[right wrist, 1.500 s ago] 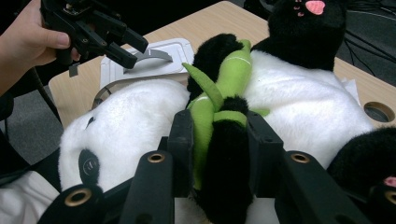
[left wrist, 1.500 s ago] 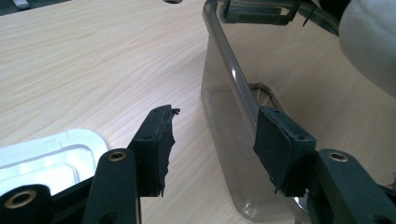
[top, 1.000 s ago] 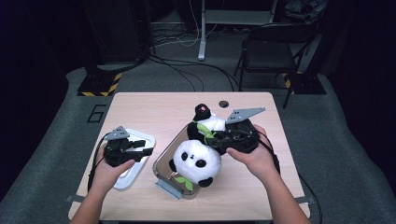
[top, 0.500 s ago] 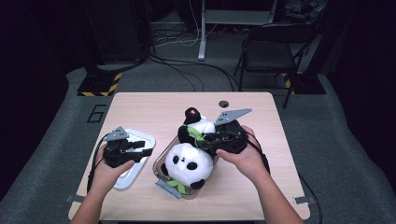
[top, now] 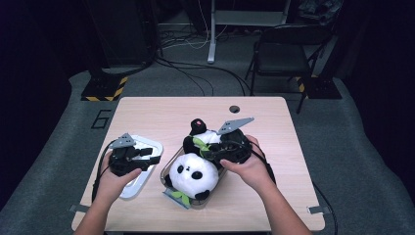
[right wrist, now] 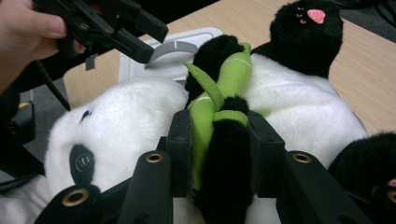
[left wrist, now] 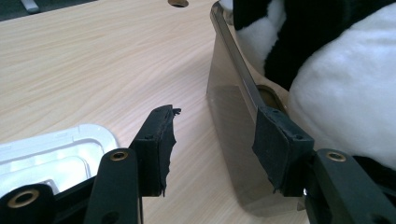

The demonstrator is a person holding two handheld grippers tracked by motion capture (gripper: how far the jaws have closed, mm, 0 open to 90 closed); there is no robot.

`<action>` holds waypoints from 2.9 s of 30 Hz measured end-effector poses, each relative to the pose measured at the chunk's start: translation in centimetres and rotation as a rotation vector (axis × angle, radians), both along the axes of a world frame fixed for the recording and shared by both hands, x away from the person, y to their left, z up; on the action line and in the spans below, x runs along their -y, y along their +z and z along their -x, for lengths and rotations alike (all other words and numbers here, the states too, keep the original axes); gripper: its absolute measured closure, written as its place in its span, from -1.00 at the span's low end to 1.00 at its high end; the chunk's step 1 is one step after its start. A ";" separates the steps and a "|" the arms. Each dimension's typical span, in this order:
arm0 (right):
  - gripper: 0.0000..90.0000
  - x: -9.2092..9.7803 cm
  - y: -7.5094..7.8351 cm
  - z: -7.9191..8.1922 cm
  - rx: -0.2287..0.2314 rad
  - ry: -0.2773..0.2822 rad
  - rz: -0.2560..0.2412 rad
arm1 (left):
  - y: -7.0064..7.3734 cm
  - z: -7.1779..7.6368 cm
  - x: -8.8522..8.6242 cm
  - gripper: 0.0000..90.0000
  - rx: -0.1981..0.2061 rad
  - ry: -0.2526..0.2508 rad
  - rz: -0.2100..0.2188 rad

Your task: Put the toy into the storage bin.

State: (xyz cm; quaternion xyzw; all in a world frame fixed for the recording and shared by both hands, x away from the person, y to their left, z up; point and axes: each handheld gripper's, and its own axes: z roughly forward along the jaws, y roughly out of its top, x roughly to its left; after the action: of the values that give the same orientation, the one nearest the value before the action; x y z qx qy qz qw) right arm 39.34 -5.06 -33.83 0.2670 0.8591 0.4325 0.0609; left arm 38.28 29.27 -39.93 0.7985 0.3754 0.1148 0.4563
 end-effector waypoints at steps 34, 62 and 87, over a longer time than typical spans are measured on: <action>0.42 -0.2 -4.6 -1.3 -0.058 -0.033 0.021 | -0.4 0.9 4.1 -0.04 -0.012 -0.142 -0.028; 0.04 0.2 -6.0 -1.3 -0.091 -0.025 -0.001 | -1.1 0.5 3.8 -0.04 -0.022 -0.128 -0.028; 0.11 4.5 -5.7 -2.7 -0.079 -0.179 -0.009 | -1.1 0.3 3.3 -0.04 -0.033 -0.113 -0.029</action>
State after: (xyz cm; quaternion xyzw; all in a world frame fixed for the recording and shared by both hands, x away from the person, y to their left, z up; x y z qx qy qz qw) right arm 42.02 -9.55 -39.49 0.3595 0.8317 0.4182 0.0644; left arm 37.99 25.94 -41.07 0.8267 0.3354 0.0812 0.4443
